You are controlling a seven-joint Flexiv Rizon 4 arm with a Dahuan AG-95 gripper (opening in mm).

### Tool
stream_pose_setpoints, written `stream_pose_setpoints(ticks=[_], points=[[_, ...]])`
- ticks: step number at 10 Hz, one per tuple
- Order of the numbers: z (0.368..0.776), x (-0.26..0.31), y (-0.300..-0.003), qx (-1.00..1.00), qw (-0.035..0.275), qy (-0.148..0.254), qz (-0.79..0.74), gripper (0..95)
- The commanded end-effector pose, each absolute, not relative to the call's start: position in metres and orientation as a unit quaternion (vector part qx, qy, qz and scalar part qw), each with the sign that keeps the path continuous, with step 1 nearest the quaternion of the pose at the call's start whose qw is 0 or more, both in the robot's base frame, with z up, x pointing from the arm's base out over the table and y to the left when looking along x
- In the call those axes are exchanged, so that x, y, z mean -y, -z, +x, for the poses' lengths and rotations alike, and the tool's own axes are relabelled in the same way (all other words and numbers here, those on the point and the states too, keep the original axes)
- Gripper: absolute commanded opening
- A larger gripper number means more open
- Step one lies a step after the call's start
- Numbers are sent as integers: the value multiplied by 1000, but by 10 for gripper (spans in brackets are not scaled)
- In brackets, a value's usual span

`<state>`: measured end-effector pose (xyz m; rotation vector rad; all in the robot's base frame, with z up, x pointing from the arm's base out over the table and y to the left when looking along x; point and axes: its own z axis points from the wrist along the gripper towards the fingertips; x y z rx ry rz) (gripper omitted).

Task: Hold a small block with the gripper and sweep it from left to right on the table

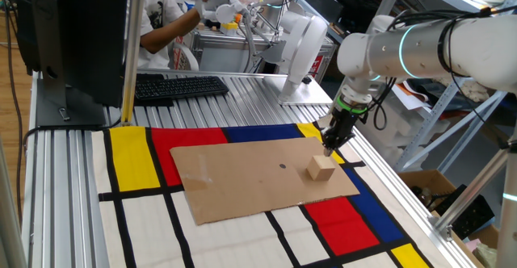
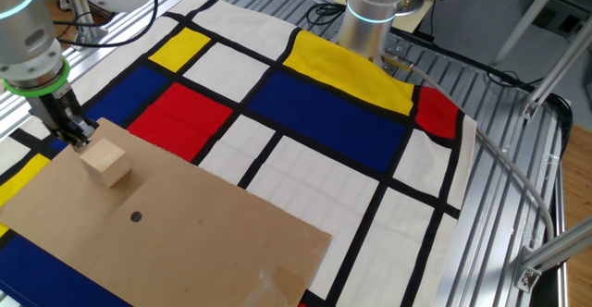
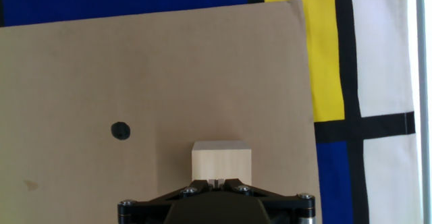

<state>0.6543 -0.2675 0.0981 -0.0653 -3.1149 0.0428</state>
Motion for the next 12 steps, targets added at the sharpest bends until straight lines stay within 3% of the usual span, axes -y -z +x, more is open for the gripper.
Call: stream_pose_setpoints(ticks=[1,12], points=[[655,268,-98,999,13,-17,-25,0],[655,271,-93,999,12,-19,-30,0]])
